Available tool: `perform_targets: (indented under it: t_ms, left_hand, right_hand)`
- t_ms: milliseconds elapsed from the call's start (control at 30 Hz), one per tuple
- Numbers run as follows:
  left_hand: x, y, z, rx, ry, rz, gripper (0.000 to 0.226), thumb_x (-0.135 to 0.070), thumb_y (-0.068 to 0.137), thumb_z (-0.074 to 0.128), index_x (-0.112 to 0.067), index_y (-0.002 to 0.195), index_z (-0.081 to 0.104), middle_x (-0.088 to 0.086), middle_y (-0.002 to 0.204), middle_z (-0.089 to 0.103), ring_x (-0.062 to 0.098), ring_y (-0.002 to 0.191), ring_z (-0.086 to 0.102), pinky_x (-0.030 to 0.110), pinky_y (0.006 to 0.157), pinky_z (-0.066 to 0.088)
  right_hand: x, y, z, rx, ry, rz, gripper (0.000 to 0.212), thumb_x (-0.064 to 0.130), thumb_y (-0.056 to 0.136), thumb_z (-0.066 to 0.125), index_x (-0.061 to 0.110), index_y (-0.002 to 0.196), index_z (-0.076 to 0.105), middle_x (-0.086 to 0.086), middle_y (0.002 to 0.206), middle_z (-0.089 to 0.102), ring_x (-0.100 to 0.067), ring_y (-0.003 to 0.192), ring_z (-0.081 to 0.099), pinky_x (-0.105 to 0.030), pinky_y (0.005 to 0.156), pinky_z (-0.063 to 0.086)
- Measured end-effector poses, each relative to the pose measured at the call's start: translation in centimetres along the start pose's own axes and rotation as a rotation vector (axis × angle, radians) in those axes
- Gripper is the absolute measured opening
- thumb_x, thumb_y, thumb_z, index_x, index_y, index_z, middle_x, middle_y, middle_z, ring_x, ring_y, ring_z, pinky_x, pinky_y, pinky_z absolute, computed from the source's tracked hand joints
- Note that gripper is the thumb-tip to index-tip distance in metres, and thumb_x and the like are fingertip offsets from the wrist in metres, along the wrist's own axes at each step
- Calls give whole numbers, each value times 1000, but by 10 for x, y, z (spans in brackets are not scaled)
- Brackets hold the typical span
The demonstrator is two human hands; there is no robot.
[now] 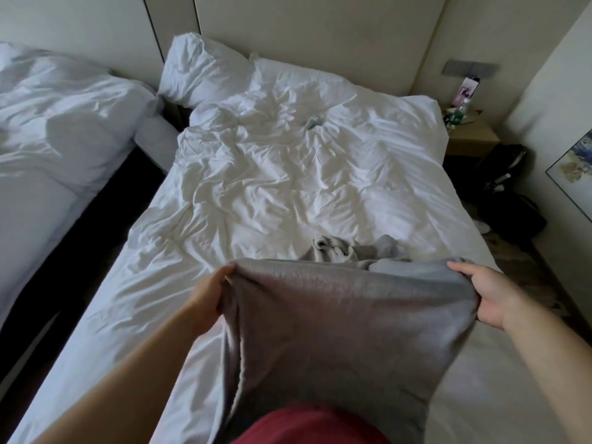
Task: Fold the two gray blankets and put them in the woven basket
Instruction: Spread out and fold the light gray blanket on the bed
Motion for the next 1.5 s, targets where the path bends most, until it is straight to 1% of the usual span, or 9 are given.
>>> perform_targets:
  t_ms: [233, 300, 367, 533, 767, 1000, 1167, 1333, 1500]
  left_hand:
    - [-84, -5, -11, -27, -79, 89, 14, -10, 83, 46, -9, 70, 50, 4, 54, 46, 15, 44, 46, 26, 45, 36]
    - [-90, -12, -2, 62, -147, 16, 7, -9, 72, 46, -7, 71, 53, 6, 57, 49, 18, 45, 51, 24, 48, 42]
    - [-93, -21, 9, 179, -60, -59, 18, -16, 75, 52, -3, 76, 64, 11, 64, 59, 21, 51, 60, 28, 57, 49]
    - [-89, -40, 34, 331, 402, -192, 25, -24, 79, 65, -6, 94, 75, 12, 92, 72, 21, 77, 69, 31, 72, 57]
    - [-142, -25, 42, 183, -83, -2, 23, -15, 68, 60, -8, 89, 67, 9, 76, 65, 22, 66, 63, 30, 65, 55]
    - [-109, -36, 33, 243, 478, -332, 24, -22, 73, 74, 0, 83, 73, 17, 88, 73, 28, 71, 71, 37, 70, 59]
    - [-103, -41, -2, 226, 789, -450, 26, -13, 89, 59, 5, 79, 76, 17, 90, 74, 26, 76, 73, 34, 63, 60]
    - [-111, -43, 8, 351, 596, -444, 43, -38, 74, 72, -2, 98, 76, 15, 108, 72, 27, 93, 71, 36, 72, 59]
    - [-143, -22, 35, 285, 228, -155, 19, -22, 83, 65, -4, 88, 70, 11, 84, 73, 21, 71, 71, 32, 68, 58]
  right_hand:
    - [67, -11, 4, 58, 265, -167, 30, 9, 96, 47, 2, 80, 72, -11, 71, 74, -21, 66, 73, -35, 51, 59]
    - [90, -25, 10, 97, 357, -216, 7, 1, 72, 65, 2, 78, 67, -9, 65, 72, -19, 61, 72, -31, 47, 57]
    - [95, -30, 10, 72, 320, -185, 40, 9, 40, 73, 6, 78, 61, -6, 59, 70, -18, 54, 70, -28, 50, 56]
    - [79, -41, 10, 49, -111, 38, 21, 20, 85, 65, 8, 102, 66, -18, 86, 72, -30, 79, 68, -39, 70, 52]
    - [147, -58, 12, 168, 229, -274, 23, 6, 97, 35, 4, 101, 58, -12, 99, 63, -21, 92, 62, -34, 86, 48]
    - [110, -61, 13, 76, -225, 31, 19, 18, 89, 61, 2, 99, 63, -22, 85, 67, -34, 81, 62, -43, 64, 49]
    - [139, -50, 18, 107, 47, -190, 18, 14, 96, 49, 6, 91, 64, -12, 80, 69, -21, 67, 70, -30, 59, 58]
    - [161, -43, 26, 159, 300, -291, 22, 8, 94, 40, 7, 89, 61, -9, 84, 65, -18, 74, 67, -30, 77, 52]
    - [125, -42, 35, 108, -235, 27, 18, 14, 81, 64, -2, 91, 65, -20, 70, 68, -32, 66, 65, -37, 62, 54]
Point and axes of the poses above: each hand's wrist, its own y-axis towards the middle knuckle, its own z-axis out of the palm, x = y × z, the point moved 10 cm from there along y, towards the middle knuckle
